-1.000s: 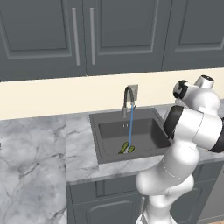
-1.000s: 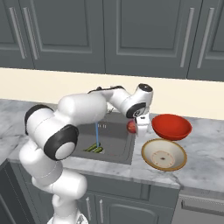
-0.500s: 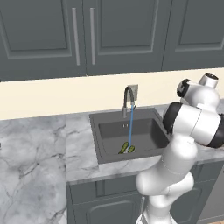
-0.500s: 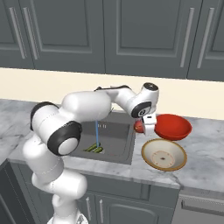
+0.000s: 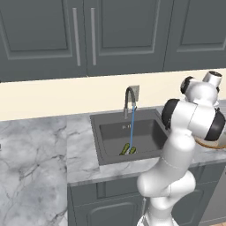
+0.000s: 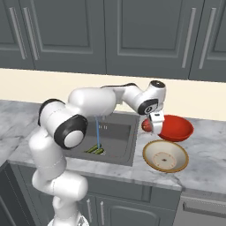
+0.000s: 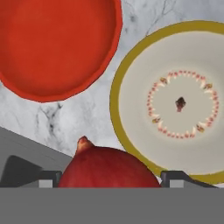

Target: Pick the squashs from the sink and place them in one bowl. Place the onion in the other bowl. Then turn off the sink faucet.

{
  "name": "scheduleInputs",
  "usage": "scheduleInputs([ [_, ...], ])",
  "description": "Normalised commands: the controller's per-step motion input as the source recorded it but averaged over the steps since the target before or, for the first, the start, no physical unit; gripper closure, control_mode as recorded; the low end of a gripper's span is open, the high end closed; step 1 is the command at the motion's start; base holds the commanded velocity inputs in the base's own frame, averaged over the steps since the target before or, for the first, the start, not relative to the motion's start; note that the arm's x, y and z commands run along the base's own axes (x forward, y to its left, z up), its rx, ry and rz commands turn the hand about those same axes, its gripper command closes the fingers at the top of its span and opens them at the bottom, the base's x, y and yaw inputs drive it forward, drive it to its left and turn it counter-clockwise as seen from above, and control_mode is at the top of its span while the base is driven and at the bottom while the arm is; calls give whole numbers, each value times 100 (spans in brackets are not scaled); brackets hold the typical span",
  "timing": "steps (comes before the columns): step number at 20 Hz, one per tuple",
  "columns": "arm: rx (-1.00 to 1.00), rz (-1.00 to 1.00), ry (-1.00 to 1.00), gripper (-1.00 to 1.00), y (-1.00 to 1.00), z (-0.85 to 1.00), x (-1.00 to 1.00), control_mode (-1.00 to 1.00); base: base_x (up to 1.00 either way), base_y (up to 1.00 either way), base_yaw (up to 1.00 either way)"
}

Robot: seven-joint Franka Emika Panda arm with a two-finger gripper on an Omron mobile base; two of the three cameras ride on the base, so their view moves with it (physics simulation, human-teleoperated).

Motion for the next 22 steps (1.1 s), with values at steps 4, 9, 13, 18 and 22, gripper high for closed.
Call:
scheduleInputs([
  [4, -6, 0, 0, 100, -28, 0, 34, -100, 0, 0, 0],
  [9, -6, 0, 0, 100, -27, 0, 35, -100, 0, 0, 0],
  [13, -3, 2, 0, 100, -22, -8, 28, -100, 0, 0, 0],
  [18, 0, 5, 0, 100, -29, -3, 29, -100, 0, 0, 0],
  [22, -1, 5, 2, 100, -32, 0, 32, -100, 0, 0, 0],
])
